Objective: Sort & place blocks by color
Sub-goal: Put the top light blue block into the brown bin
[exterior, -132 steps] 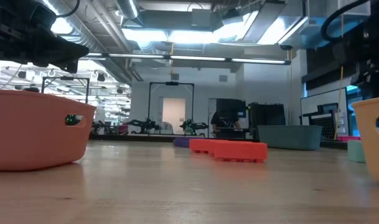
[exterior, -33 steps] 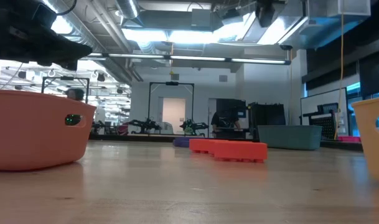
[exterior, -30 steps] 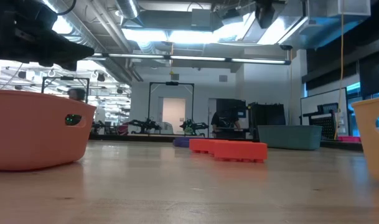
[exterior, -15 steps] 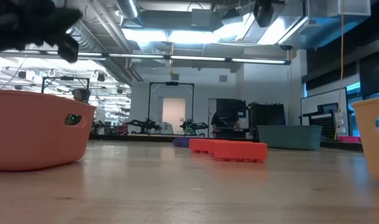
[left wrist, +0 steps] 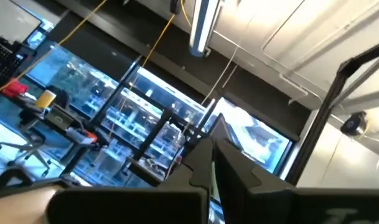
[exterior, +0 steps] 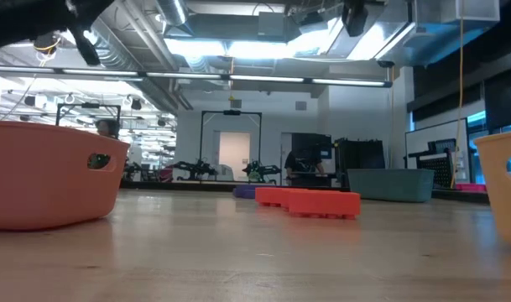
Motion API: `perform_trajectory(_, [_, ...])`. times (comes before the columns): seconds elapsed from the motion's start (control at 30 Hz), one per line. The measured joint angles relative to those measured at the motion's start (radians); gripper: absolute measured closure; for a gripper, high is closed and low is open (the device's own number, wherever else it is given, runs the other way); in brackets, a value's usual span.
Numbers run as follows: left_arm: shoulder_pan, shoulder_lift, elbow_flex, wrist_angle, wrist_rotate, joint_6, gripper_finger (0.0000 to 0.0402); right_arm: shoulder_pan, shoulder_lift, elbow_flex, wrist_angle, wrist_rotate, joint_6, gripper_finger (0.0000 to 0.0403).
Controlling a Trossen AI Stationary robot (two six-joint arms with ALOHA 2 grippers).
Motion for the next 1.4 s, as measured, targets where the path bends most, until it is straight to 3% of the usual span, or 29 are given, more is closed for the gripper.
perform_trajectory(0.33, [0.000,0.450,0.427,-0.367,0.085,0.131,0.0291,-0.035,0.048,0.099,-0.054,-0.015,-0.084,0.0263])
perform_trajectory(0.6, [-0.009,0.718,0.631,-0.376,0.186,0.200,0.0228,-0.044,0.202,0.228,-0.065,0.020,-0.179,0.0263])
perform_trajectory(0.97, [-0.106,0.943,0.695,-0.325,0.145,0.245,0.0221,-0.044,0.362,0.414,-0.153,0.059,-0.267,0.0263])
perform_trajectory(1.4, [-0.154,1.029,0.697,-0.207,0.078,0.292,0.0221,-0.043,0.364,0.418,-0.190,0.032,-0.264,0.0263])
